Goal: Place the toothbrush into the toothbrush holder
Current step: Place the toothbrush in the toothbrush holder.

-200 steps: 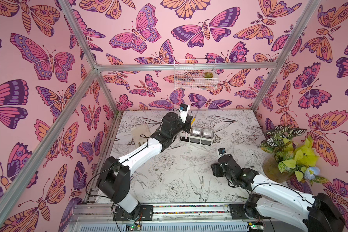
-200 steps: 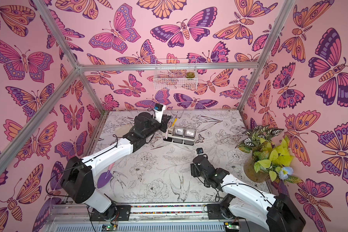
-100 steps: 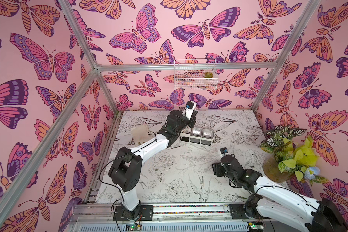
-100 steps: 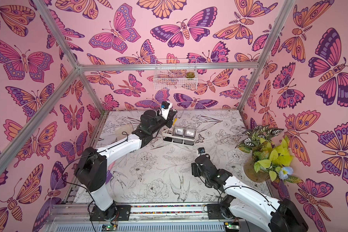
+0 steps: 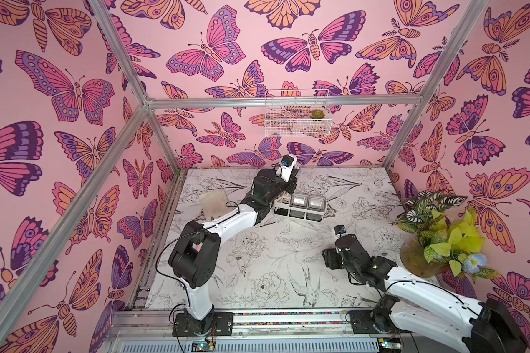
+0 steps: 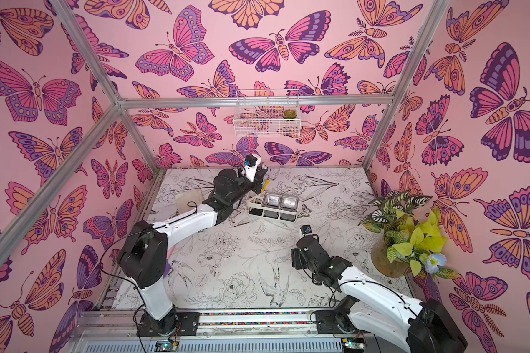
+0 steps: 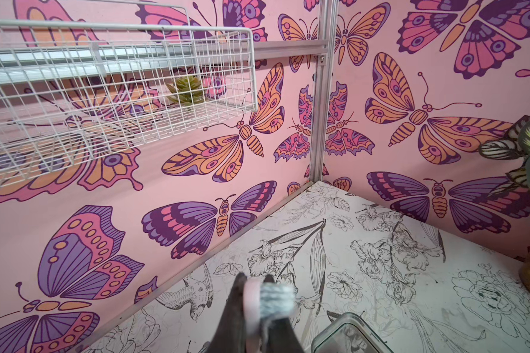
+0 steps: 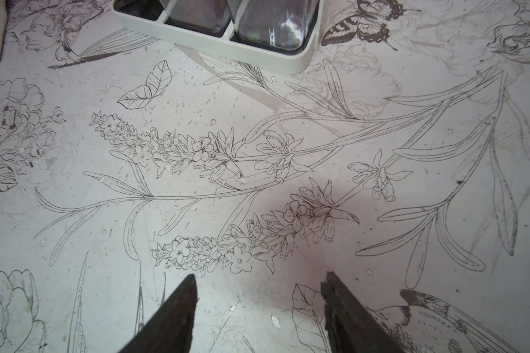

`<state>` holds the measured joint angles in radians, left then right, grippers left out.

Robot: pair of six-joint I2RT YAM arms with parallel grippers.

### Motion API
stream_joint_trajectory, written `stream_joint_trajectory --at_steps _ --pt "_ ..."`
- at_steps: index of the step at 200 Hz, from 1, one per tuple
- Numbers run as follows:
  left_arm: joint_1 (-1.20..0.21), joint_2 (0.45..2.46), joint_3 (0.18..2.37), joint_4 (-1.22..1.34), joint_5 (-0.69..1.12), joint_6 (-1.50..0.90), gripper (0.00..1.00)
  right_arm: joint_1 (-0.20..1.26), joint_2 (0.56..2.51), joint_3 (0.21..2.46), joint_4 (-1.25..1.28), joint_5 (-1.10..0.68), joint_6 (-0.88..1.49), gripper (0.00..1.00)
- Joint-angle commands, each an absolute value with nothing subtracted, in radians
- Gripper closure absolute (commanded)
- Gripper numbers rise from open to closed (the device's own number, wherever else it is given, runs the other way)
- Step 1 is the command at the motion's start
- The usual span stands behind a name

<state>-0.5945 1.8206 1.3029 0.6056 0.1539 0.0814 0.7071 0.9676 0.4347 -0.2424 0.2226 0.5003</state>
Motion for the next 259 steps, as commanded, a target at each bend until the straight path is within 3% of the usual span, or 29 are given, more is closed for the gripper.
stream_joint_trajectory --at_steps 1,259 --pt "-0.587 1.846 1.266 0.660 0.155 0.075 1.00 0.700 0.974 0.442 -0.242 0.216 0.497 0.33" --pt "-0.584 1.931 1.140 0.765 0.137 0.024 1.00 0.691 1.029 0.454 -0.230 0.204 0.504 0.33"
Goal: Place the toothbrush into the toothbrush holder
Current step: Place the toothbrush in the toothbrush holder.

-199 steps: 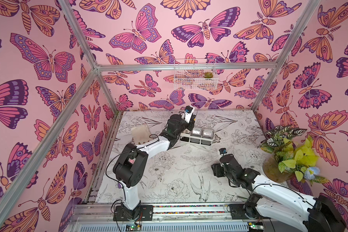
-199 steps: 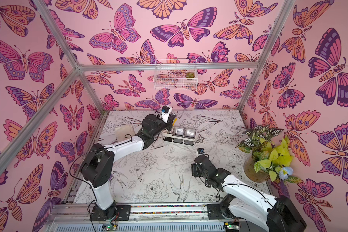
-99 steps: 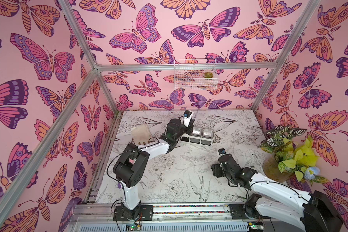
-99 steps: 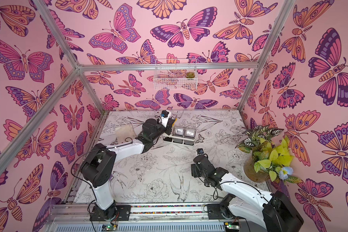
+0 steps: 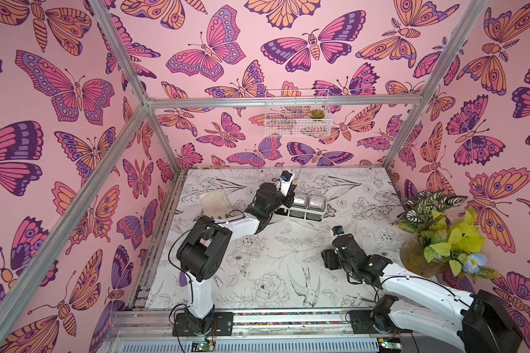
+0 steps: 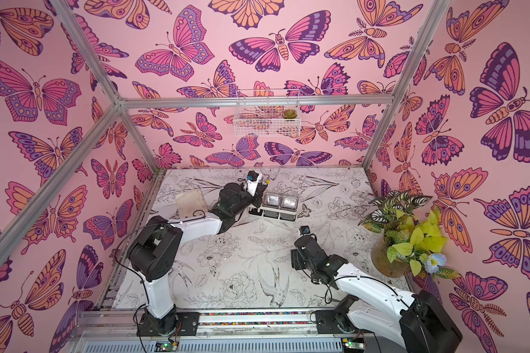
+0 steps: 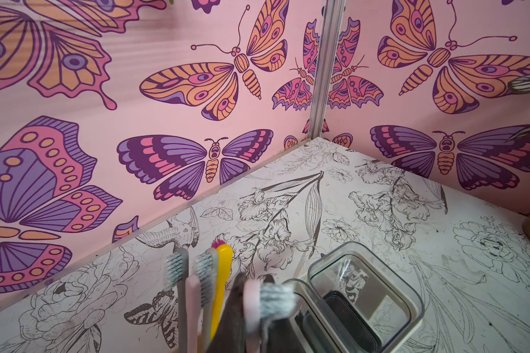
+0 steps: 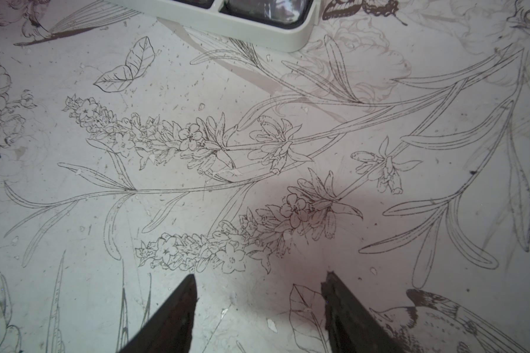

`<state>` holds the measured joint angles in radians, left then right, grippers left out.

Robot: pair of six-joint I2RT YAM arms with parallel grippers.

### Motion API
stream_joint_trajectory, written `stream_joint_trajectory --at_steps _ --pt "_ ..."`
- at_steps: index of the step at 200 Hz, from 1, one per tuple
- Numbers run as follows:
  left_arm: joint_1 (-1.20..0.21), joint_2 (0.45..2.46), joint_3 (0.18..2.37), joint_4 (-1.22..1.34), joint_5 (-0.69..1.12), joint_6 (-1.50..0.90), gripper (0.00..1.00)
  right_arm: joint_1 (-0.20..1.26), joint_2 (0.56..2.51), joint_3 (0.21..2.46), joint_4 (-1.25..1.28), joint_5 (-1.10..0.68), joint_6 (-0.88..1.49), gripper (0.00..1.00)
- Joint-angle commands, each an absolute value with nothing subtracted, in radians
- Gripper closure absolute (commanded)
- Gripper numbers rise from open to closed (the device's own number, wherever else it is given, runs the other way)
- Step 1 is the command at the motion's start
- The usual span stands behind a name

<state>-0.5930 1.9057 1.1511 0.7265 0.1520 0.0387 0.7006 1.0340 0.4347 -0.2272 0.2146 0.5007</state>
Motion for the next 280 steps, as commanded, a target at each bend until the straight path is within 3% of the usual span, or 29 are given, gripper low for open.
stream_joint_trajectory --at_steps 1,280 --pt "-0.584 1.931 1.140 0.765 0.137 0.024 1.00 0.691 1.029 0.454 -0.230 0.204 0.504 0.33" --pt "-0.587 2.028 1.121 0.821 0.128 0.110 0.97 0.685 1.089 0.482 -0.241 0.204 0.504 0.33"
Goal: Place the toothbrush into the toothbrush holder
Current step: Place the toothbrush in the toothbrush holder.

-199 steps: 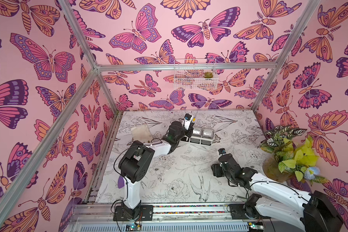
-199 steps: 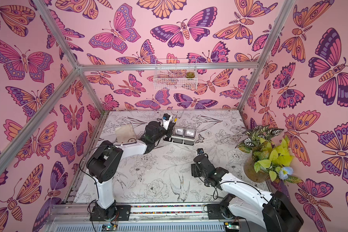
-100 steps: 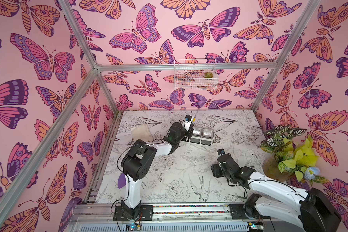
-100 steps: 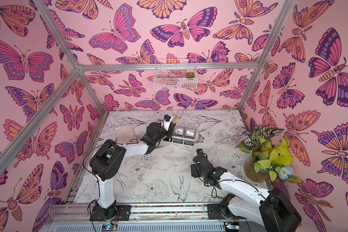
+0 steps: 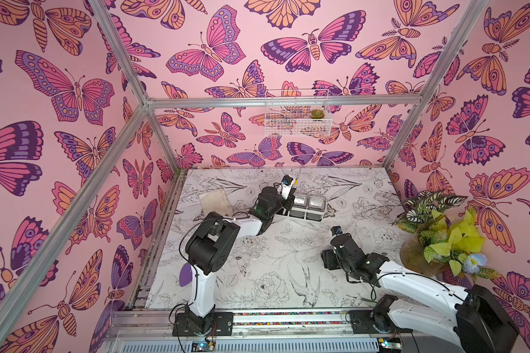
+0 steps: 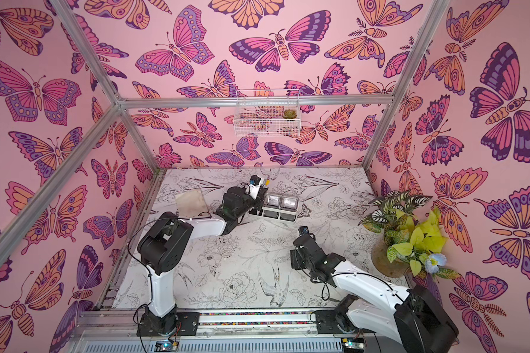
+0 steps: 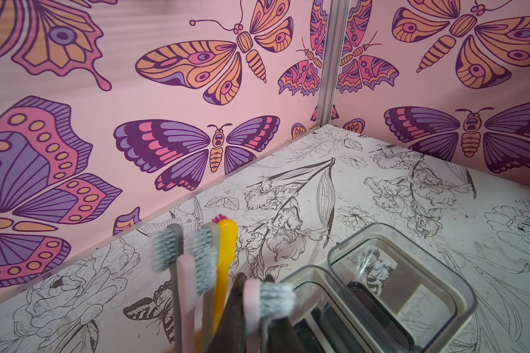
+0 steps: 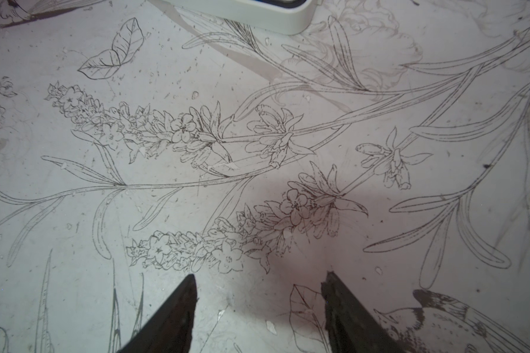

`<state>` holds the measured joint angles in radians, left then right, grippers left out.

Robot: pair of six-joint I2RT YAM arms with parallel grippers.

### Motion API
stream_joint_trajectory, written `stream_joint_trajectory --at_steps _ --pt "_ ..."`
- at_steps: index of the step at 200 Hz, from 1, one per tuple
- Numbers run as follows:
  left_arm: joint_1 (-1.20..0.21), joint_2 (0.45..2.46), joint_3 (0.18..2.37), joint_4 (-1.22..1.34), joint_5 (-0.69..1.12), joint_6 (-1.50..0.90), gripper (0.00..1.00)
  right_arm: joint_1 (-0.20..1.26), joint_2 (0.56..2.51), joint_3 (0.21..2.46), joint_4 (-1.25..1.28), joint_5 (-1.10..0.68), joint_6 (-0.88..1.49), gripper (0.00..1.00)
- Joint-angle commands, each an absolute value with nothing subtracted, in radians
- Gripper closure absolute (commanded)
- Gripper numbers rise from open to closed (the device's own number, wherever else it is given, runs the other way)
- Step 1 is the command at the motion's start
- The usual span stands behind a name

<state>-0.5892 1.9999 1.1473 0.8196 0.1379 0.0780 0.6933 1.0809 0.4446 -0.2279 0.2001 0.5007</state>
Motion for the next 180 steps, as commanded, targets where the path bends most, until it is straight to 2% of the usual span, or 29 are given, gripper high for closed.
stream_joint_trajectory --at_steps 1,14,38,53,130,180 --pt "-0.587 2.027 1.120 0.821 0.128 0.111 0.97 0.685 1.089 0.482 -0.241 0.204 0.504 0.33" --pt "-0.590 2.024 1.115 0.816 0.117 0.124 0.93 0.685 1.091 0.483 -0.242 0.204 0.504 0.33" --pt "-0.593 2.017 1.110 0.807 0.112 0.146 0.69 0.684 1.095 0.485 -0.242 0.202 0.502 0.33" --pt "-0.594 2.009 1.104 0.807 0.107 0.160 0.63 0.684 1.097 0.488 -0.248 0.205 0.503 0.33" --pt "-0.604 1.972 1.070 0.826 0.102 0.184 0.59 0.685 1.109 0.489 -0.242 0.206 0.508 0.33" --pt "-0.632 1.881 1.029 0.819 0.078 0.259 0.56 0.684 1.111 0.492 -0.245 0.208 0.507 0.33"
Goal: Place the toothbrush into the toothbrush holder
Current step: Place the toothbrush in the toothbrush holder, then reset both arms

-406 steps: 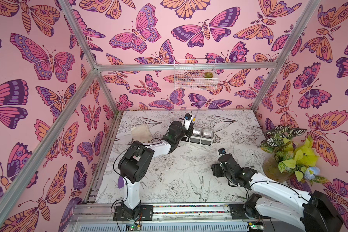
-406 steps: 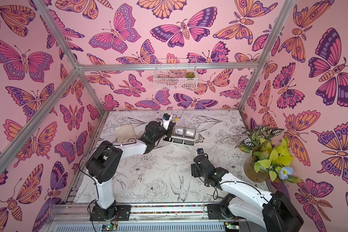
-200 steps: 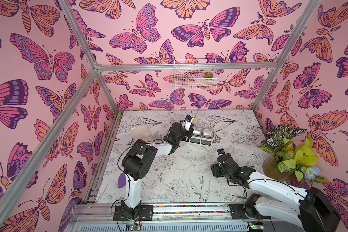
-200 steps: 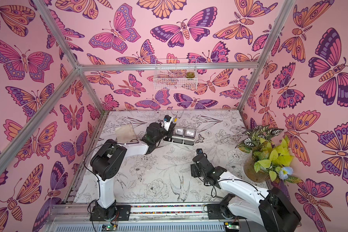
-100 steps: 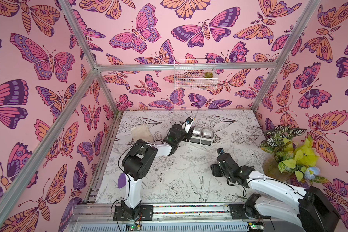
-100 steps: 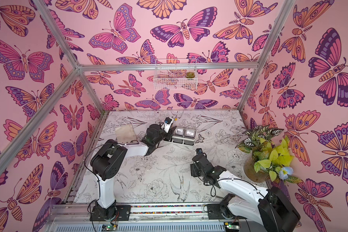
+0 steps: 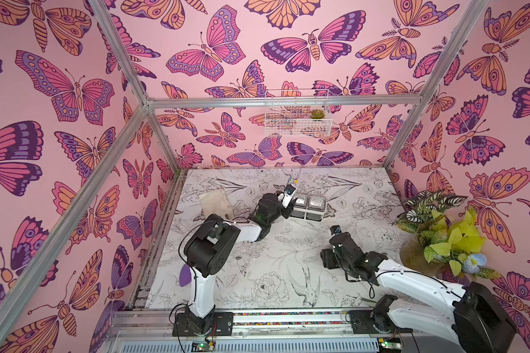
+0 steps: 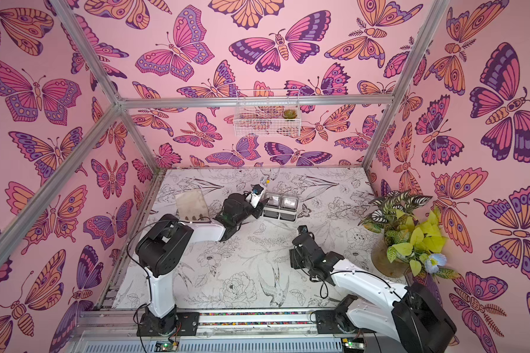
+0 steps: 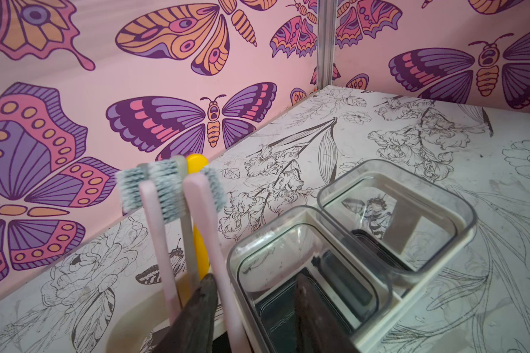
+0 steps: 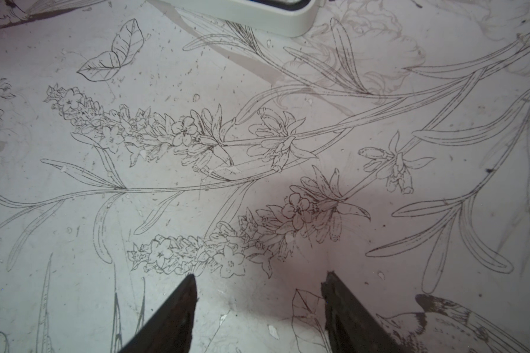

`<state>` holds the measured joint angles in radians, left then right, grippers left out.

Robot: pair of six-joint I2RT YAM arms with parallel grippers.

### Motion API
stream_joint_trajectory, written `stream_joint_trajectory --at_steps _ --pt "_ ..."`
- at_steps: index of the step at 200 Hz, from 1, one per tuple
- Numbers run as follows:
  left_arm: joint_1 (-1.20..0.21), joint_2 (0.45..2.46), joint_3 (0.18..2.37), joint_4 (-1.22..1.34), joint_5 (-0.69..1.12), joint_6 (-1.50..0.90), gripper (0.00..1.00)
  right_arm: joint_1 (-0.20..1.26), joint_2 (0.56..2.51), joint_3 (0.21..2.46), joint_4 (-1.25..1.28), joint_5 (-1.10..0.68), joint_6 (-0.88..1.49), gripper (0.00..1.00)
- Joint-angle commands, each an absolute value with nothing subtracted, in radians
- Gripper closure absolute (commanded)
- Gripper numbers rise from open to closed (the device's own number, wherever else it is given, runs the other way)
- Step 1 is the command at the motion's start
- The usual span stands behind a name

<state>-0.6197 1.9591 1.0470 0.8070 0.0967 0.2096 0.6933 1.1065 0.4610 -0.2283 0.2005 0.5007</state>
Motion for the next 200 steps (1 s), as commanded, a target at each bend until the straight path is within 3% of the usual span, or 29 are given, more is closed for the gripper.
stream_joint_trajectory --at_steps 1,94,142,200 --pt "-0.632 1.880 1.029 0.818 0.078 0.260 0.56 0.685 1.111 0.492 -0.246 0.209 0.507 0.33" --pt "-0.644 1.657 0.942 0.762 0.024 0.263 0.49 0.680 1.065 0.510 -0.290 0.215 0.496 0.33" --pt "-0.650 1.432 0.888 0.529 0.000 0.215 0.48 0.665 0.946 0.542 -0.338 0.218 0.475 0.32" --pt "-0.650 1.088 0.730 0.268 -0.176 0.104 0.43 0.594 0.871 0.622 -0.386 0.226 0.447 0.32"
